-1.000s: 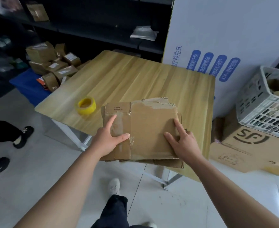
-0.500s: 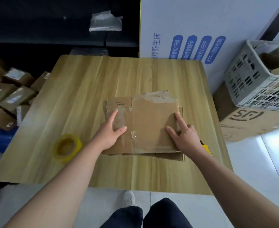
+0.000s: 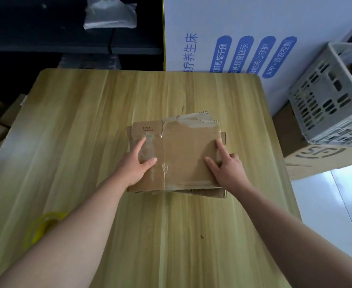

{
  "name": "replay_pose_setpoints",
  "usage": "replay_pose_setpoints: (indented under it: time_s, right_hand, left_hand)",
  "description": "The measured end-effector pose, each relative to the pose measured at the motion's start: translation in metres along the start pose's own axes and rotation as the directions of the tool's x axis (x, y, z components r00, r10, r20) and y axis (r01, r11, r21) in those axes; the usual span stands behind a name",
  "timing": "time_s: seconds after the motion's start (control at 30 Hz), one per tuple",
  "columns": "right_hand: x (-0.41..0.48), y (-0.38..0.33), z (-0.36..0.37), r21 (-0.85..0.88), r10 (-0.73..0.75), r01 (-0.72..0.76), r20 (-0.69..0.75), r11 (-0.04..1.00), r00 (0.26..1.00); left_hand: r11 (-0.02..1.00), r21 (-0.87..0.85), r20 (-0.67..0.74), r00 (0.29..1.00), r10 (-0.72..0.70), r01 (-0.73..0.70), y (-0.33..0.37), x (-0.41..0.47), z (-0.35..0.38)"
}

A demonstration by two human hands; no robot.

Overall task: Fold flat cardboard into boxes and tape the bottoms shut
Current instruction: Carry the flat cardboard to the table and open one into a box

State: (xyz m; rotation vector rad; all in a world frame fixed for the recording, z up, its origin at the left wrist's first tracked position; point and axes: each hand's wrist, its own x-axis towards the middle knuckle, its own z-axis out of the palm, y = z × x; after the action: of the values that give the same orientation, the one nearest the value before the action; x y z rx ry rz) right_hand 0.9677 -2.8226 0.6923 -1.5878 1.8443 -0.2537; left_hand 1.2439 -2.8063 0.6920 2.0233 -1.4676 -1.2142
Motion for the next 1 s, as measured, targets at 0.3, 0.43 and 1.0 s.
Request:
replay_pose_setpoints:
  time_s: [0.3,0.43,1.0]
  right_hand:
    - [0.069,0.001,0.015,-0.011,-0.014,0.014,0.022,1.000,1.000]
    - [0.087,0.000,0.022,-0.030,-0.005,0.006,0.038,1.000,0.999]
    - [0.065,-0.028,0.018,-0.419,-0.061,0.025,-0.073,0.908,0.995]
  left_hand:
    - [0.997,0.032,-0.052,0.997,-0.065,0.066,-0.008,0.068,0.009]
    - [0.993,0.060,-0.063,0.993,-0.097,0.100,-0.010,0.085,0.011]
    - [0.714,0.698,-0.134,0.989,0.064,0.048,0.021,0.066,-0.004]
